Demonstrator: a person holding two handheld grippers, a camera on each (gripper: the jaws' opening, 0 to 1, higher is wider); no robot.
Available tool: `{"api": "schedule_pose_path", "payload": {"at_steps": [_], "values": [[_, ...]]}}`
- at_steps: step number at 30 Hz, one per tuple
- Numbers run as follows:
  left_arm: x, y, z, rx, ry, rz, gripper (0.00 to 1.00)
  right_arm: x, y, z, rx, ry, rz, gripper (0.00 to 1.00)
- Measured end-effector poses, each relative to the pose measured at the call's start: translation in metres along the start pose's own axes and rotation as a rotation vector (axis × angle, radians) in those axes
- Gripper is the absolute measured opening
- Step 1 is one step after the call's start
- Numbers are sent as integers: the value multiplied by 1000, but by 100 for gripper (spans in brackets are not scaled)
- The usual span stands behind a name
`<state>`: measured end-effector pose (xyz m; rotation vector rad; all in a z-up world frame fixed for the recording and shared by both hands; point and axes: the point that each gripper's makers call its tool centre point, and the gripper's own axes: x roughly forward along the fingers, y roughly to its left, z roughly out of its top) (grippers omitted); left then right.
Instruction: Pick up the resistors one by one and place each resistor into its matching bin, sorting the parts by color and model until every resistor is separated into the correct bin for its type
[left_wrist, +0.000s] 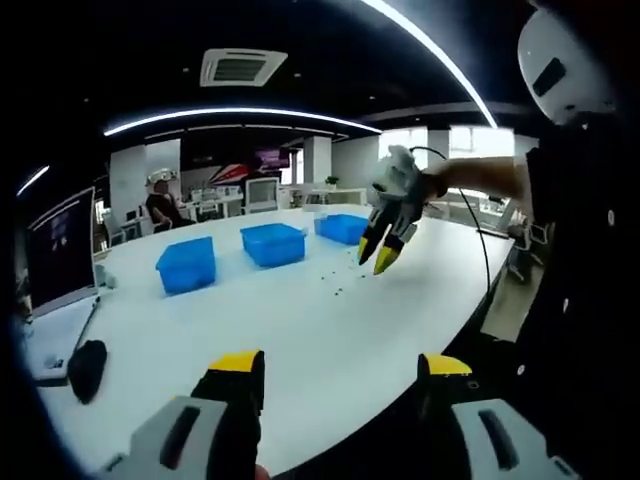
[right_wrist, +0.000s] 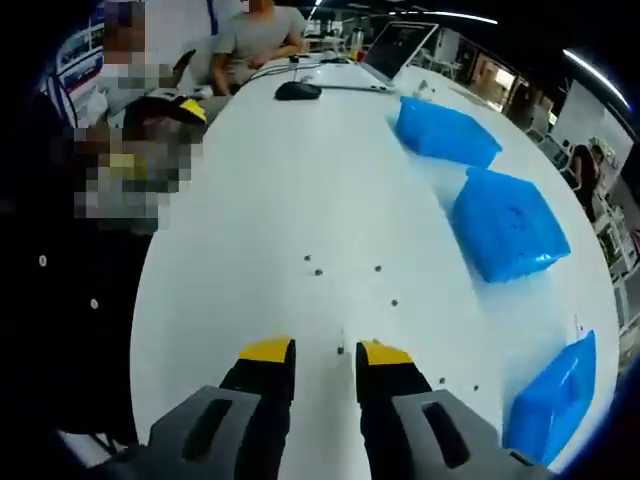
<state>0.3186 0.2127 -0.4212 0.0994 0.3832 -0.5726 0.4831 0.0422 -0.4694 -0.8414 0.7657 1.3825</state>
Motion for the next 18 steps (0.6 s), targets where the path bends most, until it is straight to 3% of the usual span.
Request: {"api": "schedule_pose_path", "payload": {"at_steps": [6, 18], "values": [[0, -1, -1, 1, 5, 1, 62, 9, -5, -9, 2, 43, 20, 24], [2, 0, -5, -4, 19, 0, 62, 10, -10, -11, 19, 63, 14, 16]]}}
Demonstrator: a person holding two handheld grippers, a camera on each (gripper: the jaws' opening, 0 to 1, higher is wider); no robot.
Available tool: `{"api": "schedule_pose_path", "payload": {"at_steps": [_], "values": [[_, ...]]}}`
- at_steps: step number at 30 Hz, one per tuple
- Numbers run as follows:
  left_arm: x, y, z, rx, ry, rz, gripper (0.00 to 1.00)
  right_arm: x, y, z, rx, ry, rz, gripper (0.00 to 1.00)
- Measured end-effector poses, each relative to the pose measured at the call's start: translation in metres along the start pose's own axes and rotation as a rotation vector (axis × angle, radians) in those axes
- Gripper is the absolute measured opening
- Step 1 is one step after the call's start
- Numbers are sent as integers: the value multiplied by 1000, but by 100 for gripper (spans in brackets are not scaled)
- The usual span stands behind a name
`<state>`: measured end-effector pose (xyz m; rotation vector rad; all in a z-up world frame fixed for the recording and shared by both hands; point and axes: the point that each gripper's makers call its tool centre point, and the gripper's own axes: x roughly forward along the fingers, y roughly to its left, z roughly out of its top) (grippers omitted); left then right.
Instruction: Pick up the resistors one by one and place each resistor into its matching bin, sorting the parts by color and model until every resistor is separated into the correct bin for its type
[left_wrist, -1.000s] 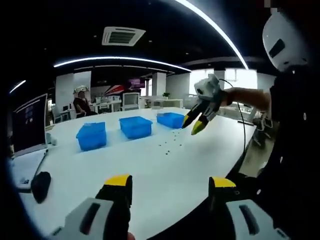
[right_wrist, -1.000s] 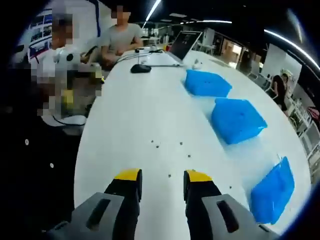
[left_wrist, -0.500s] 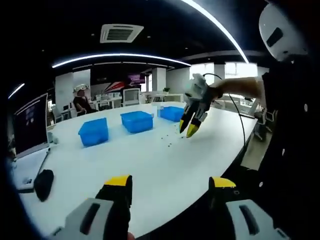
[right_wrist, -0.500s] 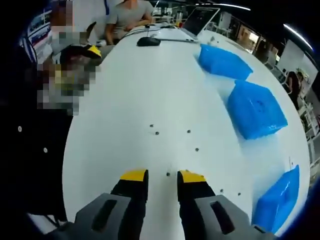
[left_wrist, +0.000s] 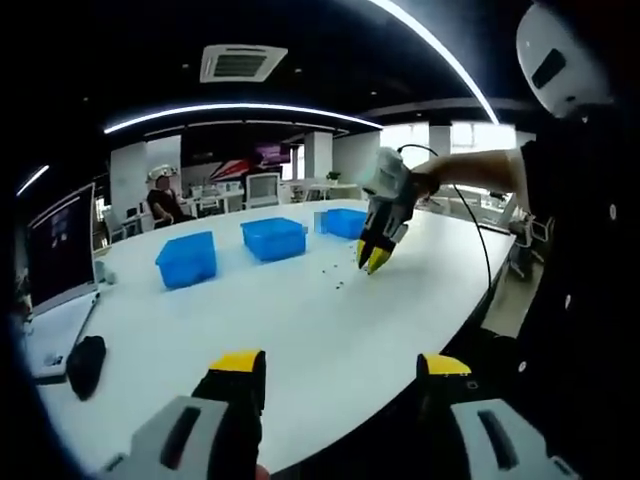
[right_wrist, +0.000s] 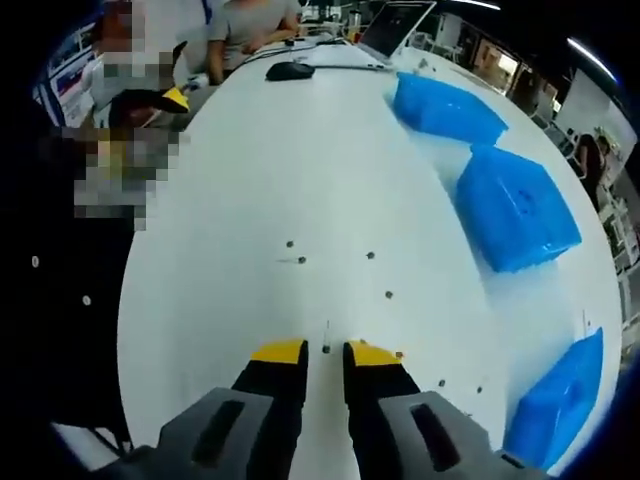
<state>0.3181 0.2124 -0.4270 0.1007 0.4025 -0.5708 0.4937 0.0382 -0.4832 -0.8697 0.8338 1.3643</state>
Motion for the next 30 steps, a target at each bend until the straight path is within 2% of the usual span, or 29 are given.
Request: {"api": "schedule_pose_path", "payload": {"at_steps": [9, 13, 18, 21, 25, 30], "values": [[1, -1, -1, 5, 8, -2, 61, 2, 5, 1, -32, 35, -12, 6], [2, -3, 1, 7, 3, -9, 61, 2, 4, 1, -42, 49, -21, 5], [-1, -5, 9, 13, -15, -12, 60, 0, 5, 0, -34, 35, -26, 5], [-4, -3, 16, 9, -36, -9, 60, -8, 4, 2, -10, -9, -43, 5], [-5, -1, 23, 7, -62, -4, 60, -32, 1, 6, 36, -95, -91, 5], [-2, -1, 33, 17, -91, -4, 61, -74, 0, 8, 126, -277, -200, 5]]}}
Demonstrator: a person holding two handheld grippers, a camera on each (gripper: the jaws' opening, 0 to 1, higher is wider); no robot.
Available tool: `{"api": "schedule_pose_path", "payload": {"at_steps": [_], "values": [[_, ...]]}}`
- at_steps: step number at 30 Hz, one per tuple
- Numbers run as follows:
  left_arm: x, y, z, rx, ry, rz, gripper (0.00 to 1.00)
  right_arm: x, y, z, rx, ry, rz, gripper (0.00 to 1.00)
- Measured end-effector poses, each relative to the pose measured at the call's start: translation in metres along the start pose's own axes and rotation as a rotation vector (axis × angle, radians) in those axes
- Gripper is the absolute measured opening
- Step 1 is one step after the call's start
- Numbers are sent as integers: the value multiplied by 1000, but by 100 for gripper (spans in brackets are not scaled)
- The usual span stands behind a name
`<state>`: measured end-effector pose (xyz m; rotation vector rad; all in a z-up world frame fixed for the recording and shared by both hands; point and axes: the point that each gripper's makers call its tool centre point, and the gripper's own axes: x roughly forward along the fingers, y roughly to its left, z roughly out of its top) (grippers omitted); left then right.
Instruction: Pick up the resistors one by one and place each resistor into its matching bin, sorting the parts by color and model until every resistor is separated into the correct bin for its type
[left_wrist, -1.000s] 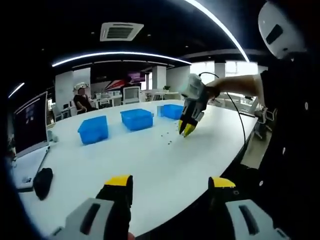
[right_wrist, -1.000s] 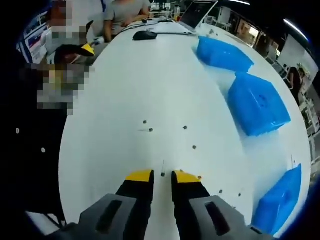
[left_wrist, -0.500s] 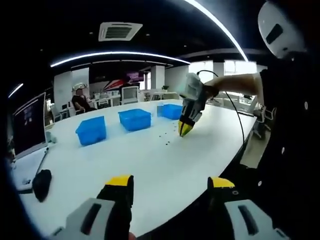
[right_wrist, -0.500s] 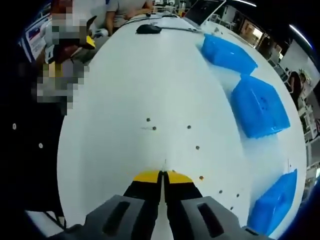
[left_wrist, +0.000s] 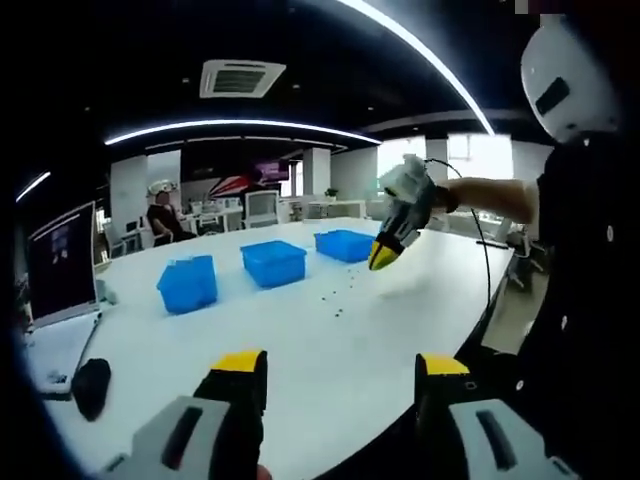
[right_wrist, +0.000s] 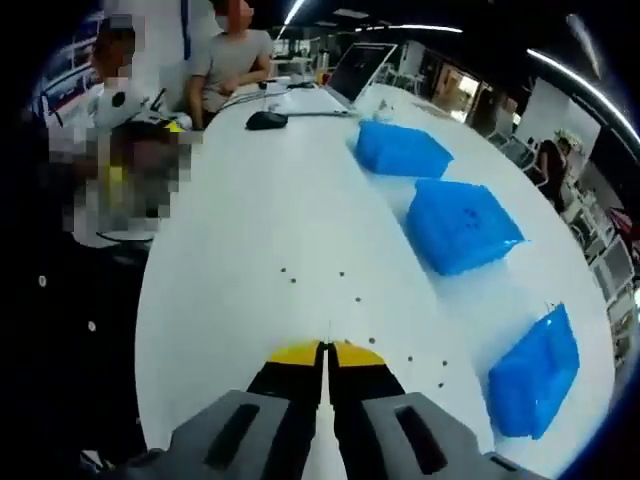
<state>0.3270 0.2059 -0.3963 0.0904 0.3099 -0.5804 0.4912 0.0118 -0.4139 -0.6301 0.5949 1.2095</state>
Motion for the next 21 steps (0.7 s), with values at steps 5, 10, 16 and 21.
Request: {"api": "schedule_pose_path", "payload": {"at_steps": [5, 10, 16, 21], "values": [[6, -2, 15, 13, -45, -5, 61, -37, -3, 3, 95, -164, -120, 5], [11, 2, 31, 9, -96, 8, 61, -79, -8, 5, 238, -384, -284, 5], [14, 1, 40, 19, -108, 0, 61, -129, -3, -10, 363, -634, -515, 5], [17, 1, 45, 23, -113, -4, 61, -153, -7, -18, 392, -714, -597, 5]]}}
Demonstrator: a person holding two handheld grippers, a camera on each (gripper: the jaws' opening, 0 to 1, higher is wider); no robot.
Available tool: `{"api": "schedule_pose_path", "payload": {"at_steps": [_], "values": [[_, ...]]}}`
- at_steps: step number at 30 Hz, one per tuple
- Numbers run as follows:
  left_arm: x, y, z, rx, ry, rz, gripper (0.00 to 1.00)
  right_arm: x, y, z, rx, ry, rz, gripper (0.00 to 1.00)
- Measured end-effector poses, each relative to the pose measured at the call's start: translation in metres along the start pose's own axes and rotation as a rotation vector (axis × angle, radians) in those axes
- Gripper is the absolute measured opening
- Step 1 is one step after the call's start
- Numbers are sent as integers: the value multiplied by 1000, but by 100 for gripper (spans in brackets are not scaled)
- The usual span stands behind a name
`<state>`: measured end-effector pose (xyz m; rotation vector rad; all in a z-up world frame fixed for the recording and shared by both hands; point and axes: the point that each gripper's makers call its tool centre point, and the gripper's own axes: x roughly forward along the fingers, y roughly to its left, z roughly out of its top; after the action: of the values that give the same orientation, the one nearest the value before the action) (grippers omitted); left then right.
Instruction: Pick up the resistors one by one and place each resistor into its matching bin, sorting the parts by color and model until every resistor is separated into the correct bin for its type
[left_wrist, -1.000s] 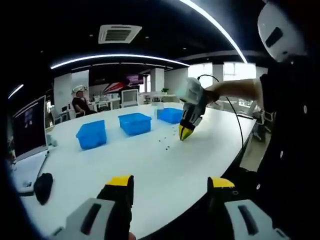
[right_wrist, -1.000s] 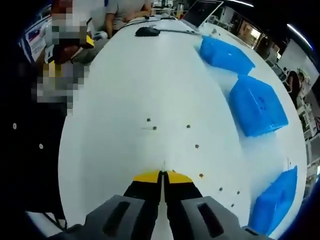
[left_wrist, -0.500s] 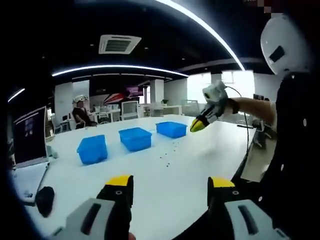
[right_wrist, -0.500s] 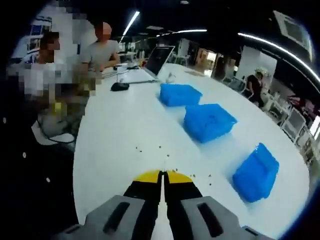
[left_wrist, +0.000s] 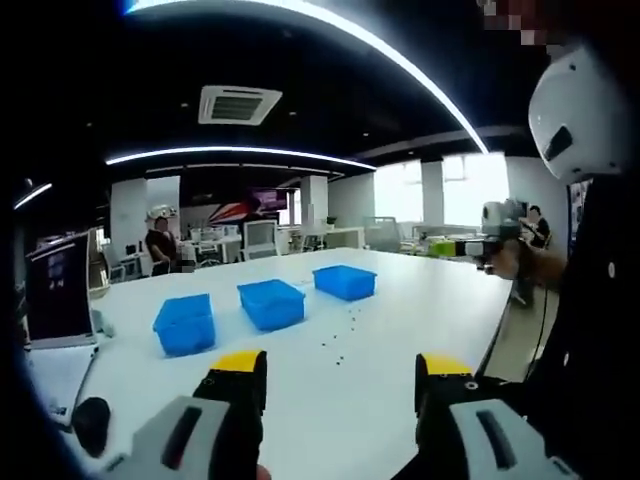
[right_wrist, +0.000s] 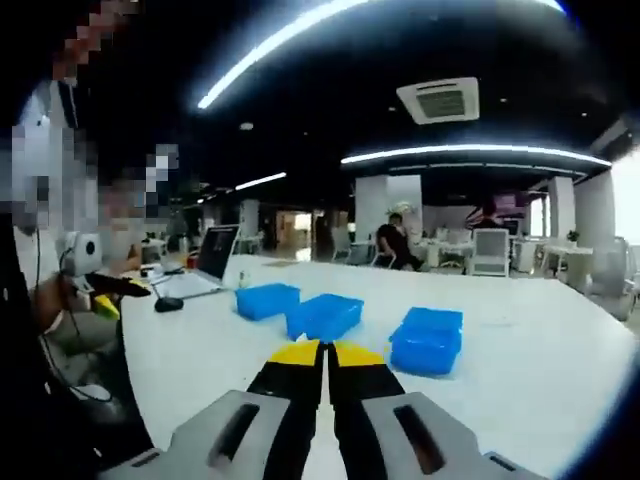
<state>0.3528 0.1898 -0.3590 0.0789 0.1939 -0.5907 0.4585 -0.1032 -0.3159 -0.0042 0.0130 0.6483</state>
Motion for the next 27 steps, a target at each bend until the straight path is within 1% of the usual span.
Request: {"api": "schedule_pose_path", "payload": {"at_steps": [1, 4, 7, 9, 11, 13, 15, 16, 17, 18, 20, 21, 24, 27], "values": [[1, 0, 1, 0, 0, -1, 61, 0, -3, 3, 10, -9, -5, 5], [2, 1, 2, 3, 2, 2, 61, 6, -14, 9, -13, -9, -21, 5], [1, 0, 3, 4, -3, 3, 61, 23, -25, 21, -34, -19, -23, 5], [1, -1, 3, 6, -4, 2, 61, 36, -35, 30, -23, -33, -23, 5], [0, -2, 3, 6, -5, 1, 61, 51, -43, 36, -24, -27, -16, 5], [-2, -1, 3, 6, -4, 5, 61, 67, -48, 43, -52, -28, -2, 5], [-4, 2, 3, 6, -5, 15, 61, 80, -54, 48, -74, -28, -4, 5], [-6, 5, 3, 7, -5, 25, 61, 88, -59, 55, -118, -56, -17, 5], [-8, 8, 3, 10, -6, 35, 61, 96, -63, 57, -130, -62, -19, 5], [-10, 12, 4, 7, -10, 49, 61, 104, -67, 57, -119, -54, -23, 5], [-13, 17, 5, -5, -16, 67, 61, 119, -74, 57, -130, -50, -30, 5], [-14, 18, 4, -4, -16, 72, 61, 130, -80, 55, -133, -39, -34, 5], [-16, 19, 3, 3, -8, 81, 62, 153, -95, 43, -128, 9, -51, 5], [-18, 20, 3, 7, -6, 83, 62, 171, -109, 35, -126, 40, -69, 5]]}}
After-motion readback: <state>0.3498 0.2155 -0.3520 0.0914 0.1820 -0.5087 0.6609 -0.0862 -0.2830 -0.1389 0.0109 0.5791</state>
